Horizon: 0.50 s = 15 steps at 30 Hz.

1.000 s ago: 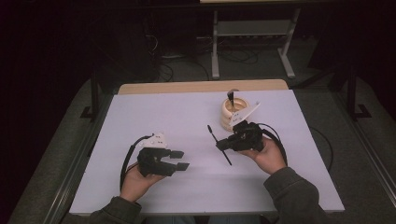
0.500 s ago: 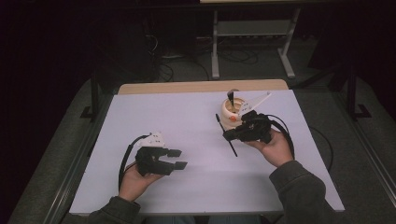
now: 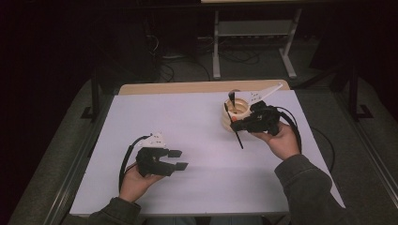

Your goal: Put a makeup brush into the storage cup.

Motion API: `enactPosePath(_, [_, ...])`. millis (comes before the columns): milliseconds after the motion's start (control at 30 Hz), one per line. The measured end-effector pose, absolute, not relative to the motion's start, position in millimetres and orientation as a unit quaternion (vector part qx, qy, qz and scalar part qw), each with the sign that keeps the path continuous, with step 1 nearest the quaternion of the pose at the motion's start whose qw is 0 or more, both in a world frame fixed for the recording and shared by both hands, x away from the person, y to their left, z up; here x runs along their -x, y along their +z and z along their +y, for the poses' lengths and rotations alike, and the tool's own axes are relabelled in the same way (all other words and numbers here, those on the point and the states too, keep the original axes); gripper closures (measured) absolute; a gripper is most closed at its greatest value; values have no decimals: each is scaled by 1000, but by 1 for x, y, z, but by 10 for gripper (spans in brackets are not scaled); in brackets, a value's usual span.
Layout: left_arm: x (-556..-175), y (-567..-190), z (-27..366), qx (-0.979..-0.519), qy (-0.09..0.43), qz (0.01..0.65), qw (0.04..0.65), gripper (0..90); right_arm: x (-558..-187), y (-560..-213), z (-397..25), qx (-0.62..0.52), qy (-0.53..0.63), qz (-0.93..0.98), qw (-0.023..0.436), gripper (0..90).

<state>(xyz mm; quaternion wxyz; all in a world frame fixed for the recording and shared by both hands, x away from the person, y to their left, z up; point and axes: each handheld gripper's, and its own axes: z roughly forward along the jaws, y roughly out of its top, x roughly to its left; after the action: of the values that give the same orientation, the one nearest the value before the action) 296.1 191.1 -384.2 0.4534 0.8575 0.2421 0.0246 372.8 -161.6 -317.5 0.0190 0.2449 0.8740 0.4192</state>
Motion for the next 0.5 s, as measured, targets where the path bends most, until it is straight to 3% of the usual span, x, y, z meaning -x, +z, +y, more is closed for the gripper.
enactPosePath(500, [-296, -383, 194, -854, 23, 245, 458, 439, -395, -301, -170, -278, 417, 864, 37, 848])
